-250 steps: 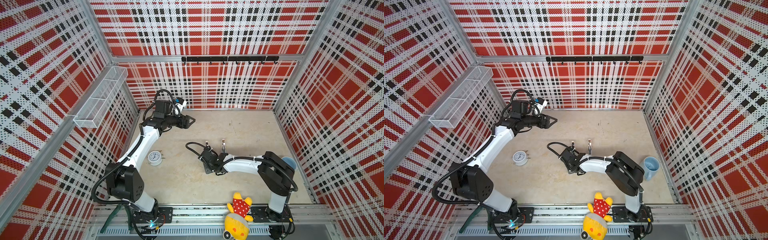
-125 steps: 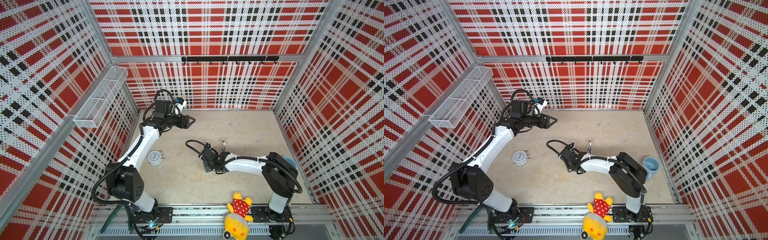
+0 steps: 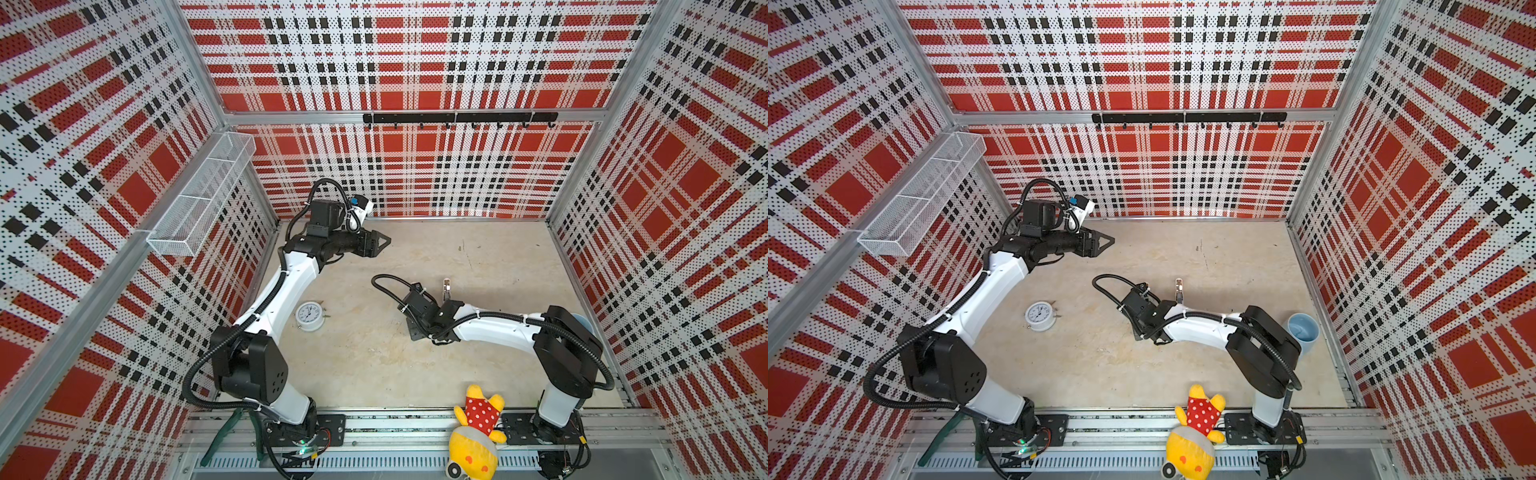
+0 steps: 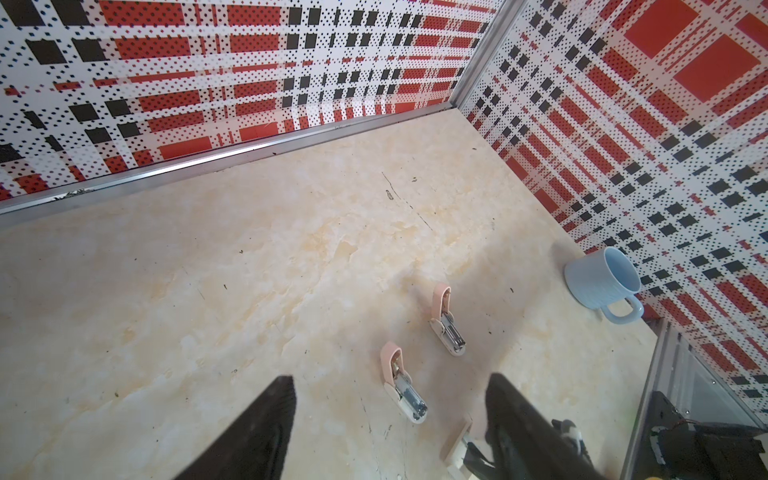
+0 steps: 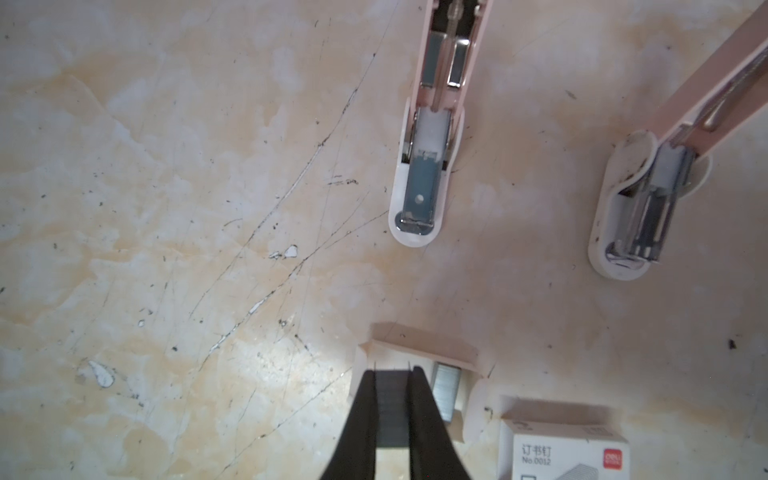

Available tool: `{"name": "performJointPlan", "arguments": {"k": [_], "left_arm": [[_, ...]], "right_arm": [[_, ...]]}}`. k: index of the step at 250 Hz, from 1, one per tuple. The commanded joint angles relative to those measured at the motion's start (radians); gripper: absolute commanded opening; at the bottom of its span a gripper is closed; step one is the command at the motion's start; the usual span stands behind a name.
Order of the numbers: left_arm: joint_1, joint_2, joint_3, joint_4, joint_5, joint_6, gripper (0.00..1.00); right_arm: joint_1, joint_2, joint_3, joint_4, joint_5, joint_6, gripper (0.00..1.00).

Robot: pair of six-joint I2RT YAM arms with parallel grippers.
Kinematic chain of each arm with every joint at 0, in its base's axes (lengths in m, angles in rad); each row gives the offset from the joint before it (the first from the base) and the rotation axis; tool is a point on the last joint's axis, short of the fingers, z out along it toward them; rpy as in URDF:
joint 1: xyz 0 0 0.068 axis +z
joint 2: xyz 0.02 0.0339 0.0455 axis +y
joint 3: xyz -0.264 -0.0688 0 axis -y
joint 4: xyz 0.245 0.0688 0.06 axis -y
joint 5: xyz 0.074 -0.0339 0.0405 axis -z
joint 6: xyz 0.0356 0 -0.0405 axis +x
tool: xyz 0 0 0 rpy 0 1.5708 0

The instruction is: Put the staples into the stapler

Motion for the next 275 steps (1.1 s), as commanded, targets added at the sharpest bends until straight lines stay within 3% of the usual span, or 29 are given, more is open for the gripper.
{"name": "performJointPlan", "arguments": {"k": [1, 110, 163, 275], "left_arm": [[0.006, -0.029, 0.004, 0.021, 0.017, -0.003, 0.75], [0.011, -0.024, 0.022, 0.023, 0.026, 0.006, 0.75], [0.023, 0.012, 0.086, 0.001, 0.048, 0.004, 0.75], [0.026, 0.035, 0.059, 0.011, 0.054, 0.009, 0.75]], "right_arm": [[-0.028, -0.045, 0.028, 0.035, -0.003, -0.018, 0.1], [-0.134, -0.084, 0.023, 0.093, 0.049, -0.079, 0.1], [-0.185, -0.107, -0.033, 0.173, 0.057, -0.092, 0.11], [-0.261, -0.124, -0.138, 0.277, 0.064, -0.09, 0.12]]}}
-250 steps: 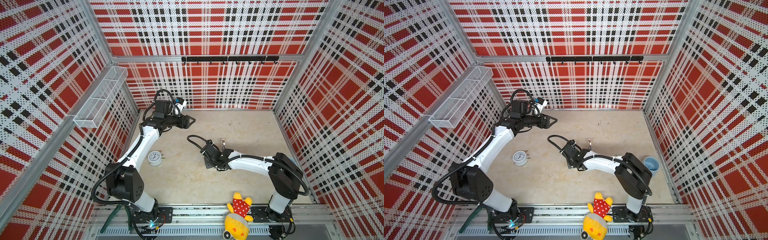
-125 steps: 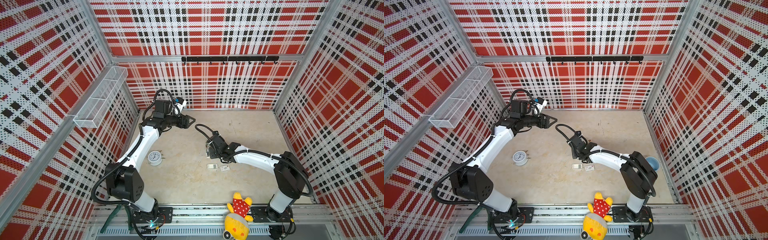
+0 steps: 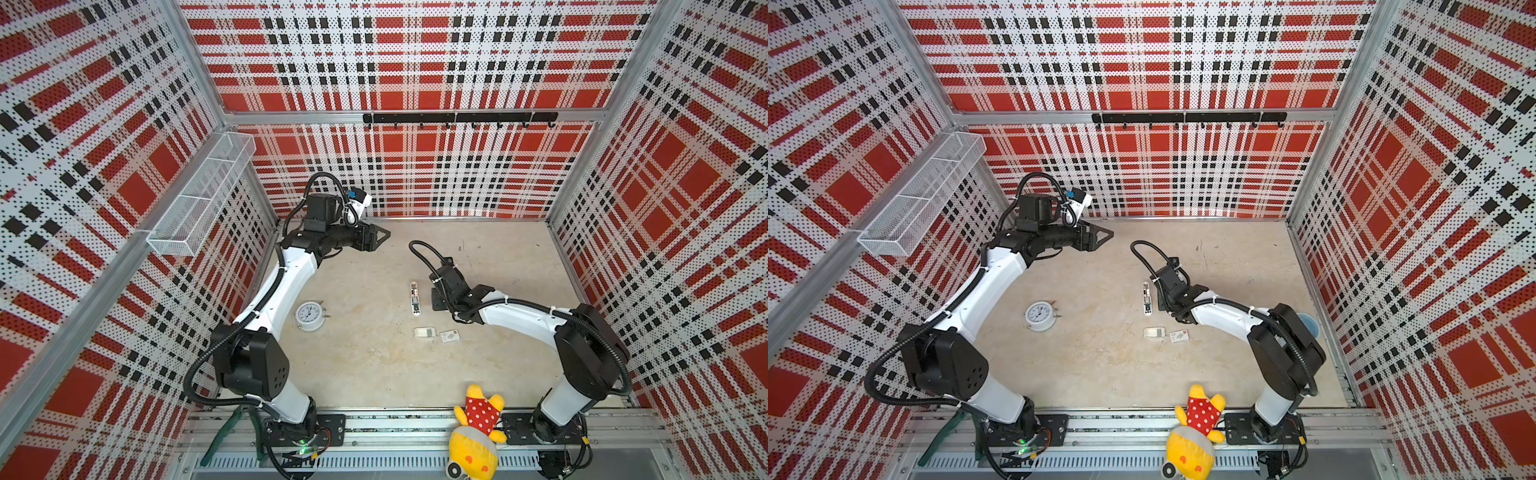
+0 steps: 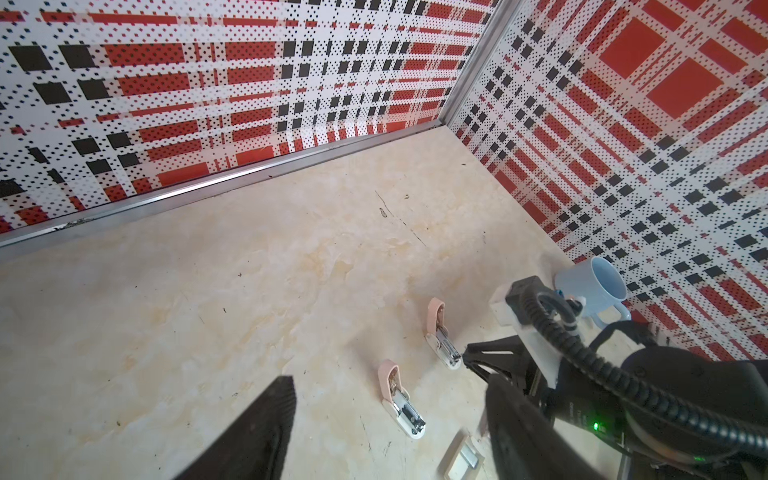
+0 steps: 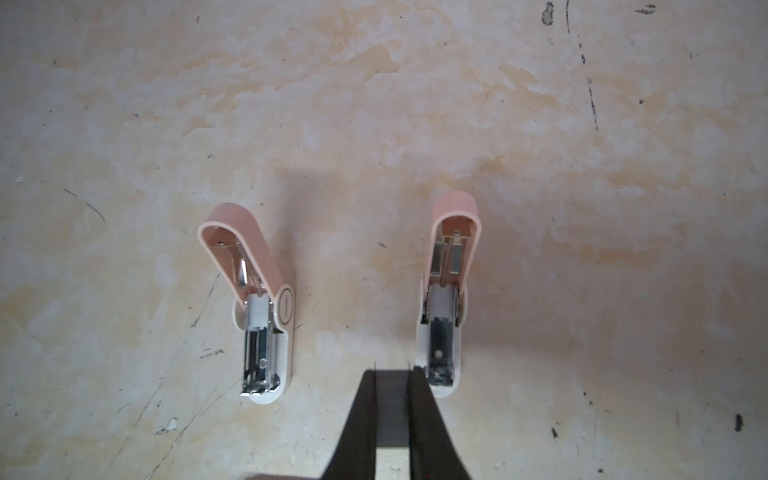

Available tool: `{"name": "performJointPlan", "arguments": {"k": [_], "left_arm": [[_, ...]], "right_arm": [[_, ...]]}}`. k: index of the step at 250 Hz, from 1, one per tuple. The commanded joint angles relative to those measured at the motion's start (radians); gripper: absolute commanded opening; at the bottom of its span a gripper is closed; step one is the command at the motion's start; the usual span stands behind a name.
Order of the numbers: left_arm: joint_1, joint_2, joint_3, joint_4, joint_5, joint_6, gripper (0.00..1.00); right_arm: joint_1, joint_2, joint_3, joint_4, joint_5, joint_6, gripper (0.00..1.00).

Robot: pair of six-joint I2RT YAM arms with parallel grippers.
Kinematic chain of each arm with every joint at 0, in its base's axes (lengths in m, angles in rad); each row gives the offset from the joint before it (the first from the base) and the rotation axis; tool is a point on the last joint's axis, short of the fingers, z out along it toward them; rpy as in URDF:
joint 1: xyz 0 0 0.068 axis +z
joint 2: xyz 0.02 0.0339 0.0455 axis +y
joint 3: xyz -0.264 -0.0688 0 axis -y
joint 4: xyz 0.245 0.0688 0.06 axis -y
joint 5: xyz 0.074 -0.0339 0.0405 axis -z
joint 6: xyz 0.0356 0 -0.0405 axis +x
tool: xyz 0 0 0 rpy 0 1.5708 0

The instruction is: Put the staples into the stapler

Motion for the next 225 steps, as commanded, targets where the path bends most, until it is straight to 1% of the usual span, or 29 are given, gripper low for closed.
{"name": "performJointPlan", "arguments": {"k": [1, 117, 225], "left_arm": [[0.007, 0.006, -0.002, 0.012, 0.01, 0.005, 0.75], [0.018, 0.002, -0.023, 0.014, 0.012, 0.002, 0.75], [0.019, 0.004, -0.037, 0.017, 0.01, -0.002, 0.75]], "right_arm": [[-0.016, -0.029, -0.028, 0.077, 0.013, -0.005, 0.11], [-0.048, 0.032, -0.055, 0.164, 0.012, 0.001, 0.12], [-0.062, 0.051, -0.091, 0.213, 0.017, 0.011, 0.12]]}}
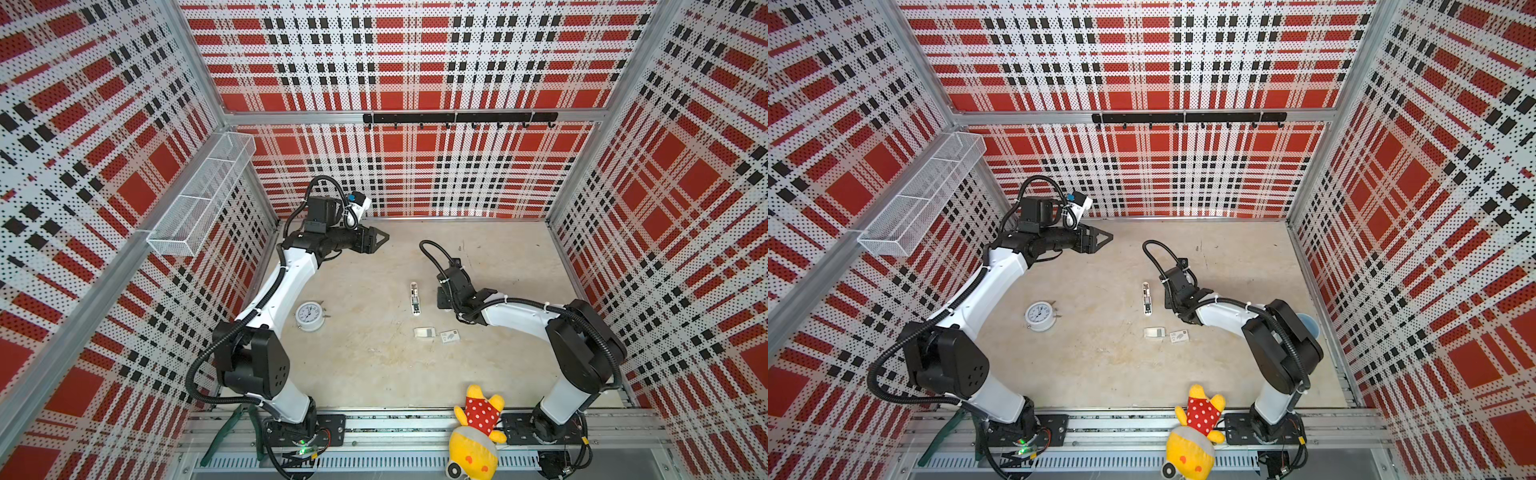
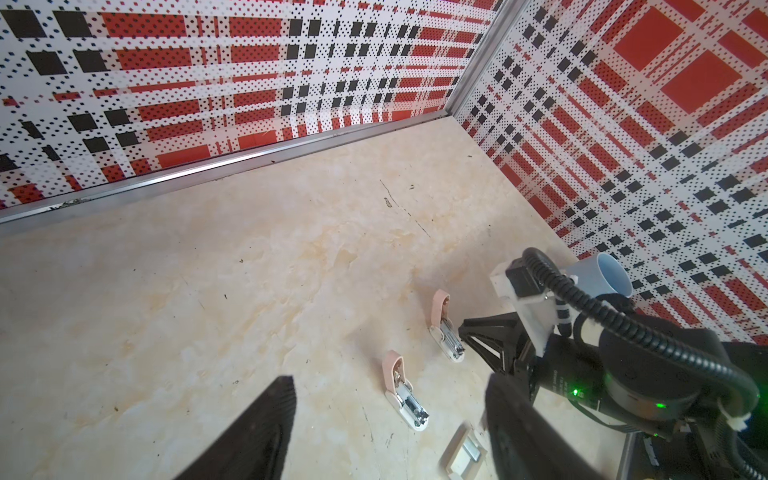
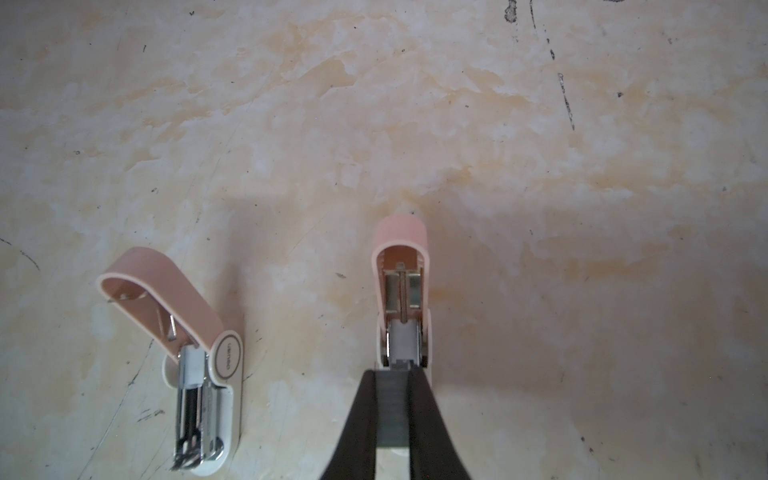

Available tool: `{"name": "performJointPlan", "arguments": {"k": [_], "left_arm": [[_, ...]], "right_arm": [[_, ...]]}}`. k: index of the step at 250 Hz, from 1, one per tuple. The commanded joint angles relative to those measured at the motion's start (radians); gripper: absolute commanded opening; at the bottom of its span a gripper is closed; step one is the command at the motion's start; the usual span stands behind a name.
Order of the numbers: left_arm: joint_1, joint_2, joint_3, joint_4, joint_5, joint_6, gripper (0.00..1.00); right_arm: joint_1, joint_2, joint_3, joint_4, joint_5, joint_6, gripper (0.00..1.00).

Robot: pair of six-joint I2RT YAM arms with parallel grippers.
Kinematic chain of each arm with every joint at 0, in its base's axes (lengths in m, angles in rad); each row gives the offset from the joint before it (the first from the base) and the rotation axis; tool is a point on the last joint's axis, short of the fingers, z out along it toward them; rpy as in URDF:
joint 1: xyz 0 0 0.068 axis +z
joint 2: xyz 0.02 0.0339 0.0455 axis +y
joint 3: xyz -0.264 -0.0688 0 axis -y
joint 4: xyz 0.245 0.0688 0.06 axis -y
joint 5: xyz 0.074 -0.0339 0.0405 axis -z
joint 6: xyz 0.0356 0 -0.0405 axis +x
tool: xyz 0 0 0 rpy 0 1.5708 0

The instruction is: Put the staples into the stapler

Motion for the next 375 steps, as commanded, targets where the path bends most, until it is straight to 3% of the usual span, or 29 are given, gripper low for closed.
{"name": "performJointPlan", "arguments": {"k": [1, 375], "left_arm": [[0.009, -0.001, -0.012, 0.016, 0.01, -0.002, 0.75], [0.017, -0.002, -0.035, 0.022, 0.013, -0.001, 0.75]], "right_arm": [[-0.004, 0.019, -0.012, 0.051, 0.016, 0.009, 0.12], [-0.013, 0.089, -0.03, 0.082, 0.016, 0.026, 0.12]]}}
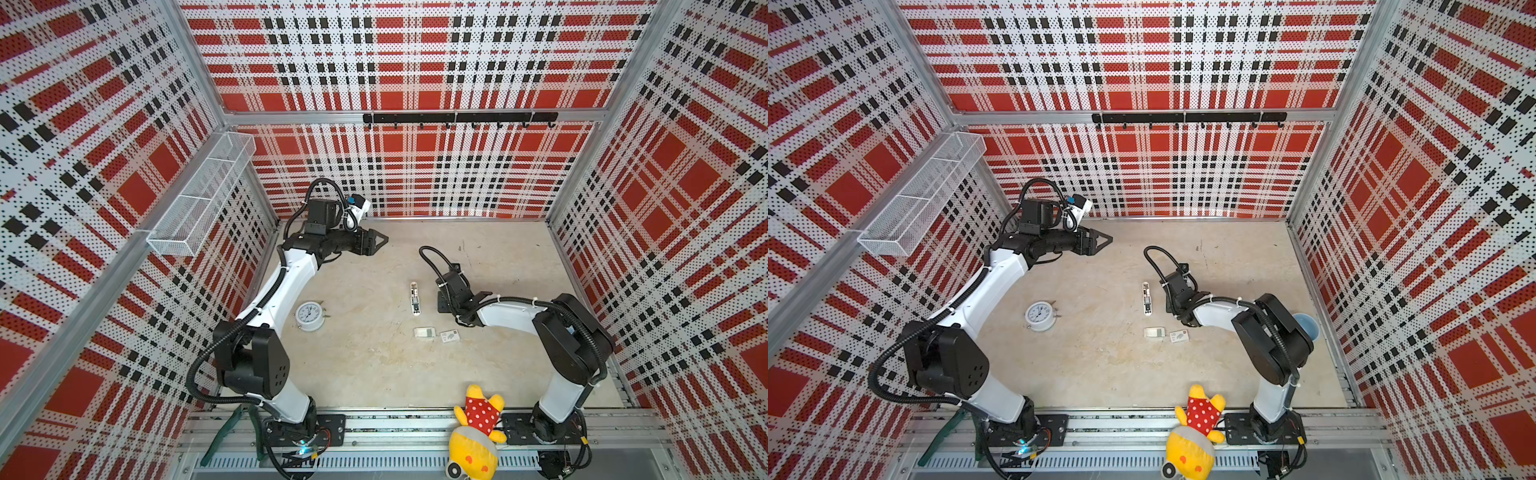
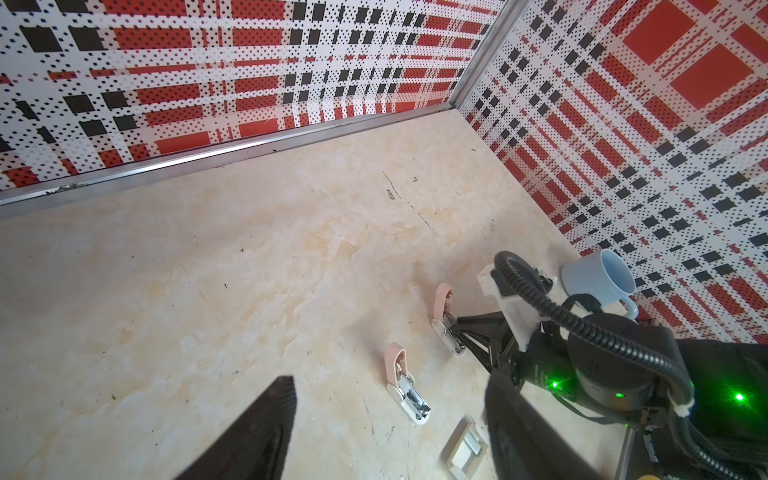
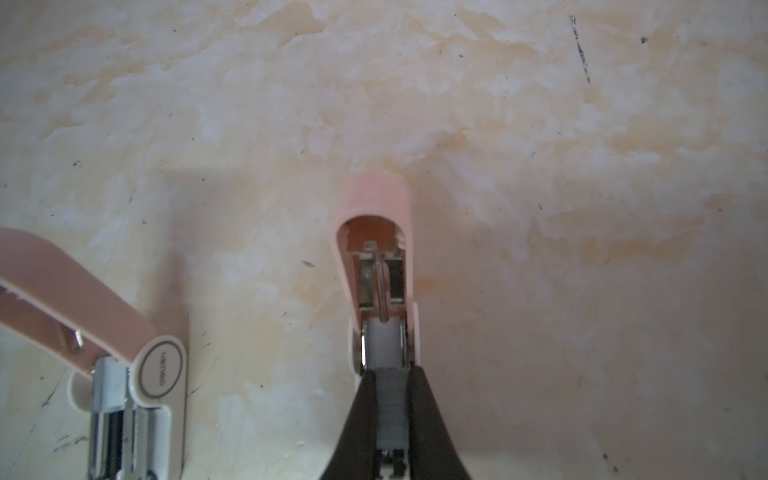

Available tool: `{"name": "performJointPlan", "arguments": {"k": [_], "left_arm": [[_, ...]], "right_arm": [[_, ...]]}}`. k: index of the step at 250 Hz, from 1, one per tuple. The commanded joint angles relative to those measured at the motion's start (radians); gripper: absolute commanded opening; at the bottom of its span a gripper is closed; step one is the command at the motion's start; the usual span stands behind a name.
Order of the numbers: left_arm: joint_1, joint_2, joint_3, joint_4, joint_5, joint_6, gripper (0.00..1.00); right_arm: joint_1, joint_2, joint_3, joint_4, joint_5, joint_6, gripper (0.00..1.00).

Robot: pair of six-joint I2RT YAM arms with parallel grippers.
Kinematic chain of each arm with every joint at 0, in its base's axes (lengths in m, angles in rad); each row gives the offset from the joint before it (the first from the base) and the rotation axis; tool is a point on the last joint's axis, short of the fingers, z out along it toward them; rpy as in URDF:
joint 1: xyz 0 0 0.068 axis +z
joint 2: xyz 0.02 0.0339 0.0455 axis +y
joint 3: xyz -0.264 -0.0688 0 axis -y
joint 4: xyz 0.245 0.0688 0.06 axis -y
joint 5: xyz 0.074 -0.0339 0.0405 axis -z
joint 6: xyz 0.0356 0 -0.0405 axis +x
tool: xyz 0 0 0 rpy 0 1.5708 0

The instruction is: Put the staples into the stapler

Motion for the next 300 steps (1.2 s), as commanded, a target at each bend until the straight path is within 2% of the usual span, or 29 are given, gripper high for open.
{"name": "performJointPlan", "arguments": {"k": [1, 300], "left_arm": [[0.011, -0.002, -0.011, 0.02, 0.012, -0.001, 0.75], [0.014, 0.004, -0.008, 0.033, 0.023, -0.016, 0.75]], "right_arm": [[-0.004, 0.019, -0.01, 0.041, 0.012, 0.013, 0.12], [-0.004, -0.056, -0.001, 0.027, 0.016, -0.008, 0.13]]}}
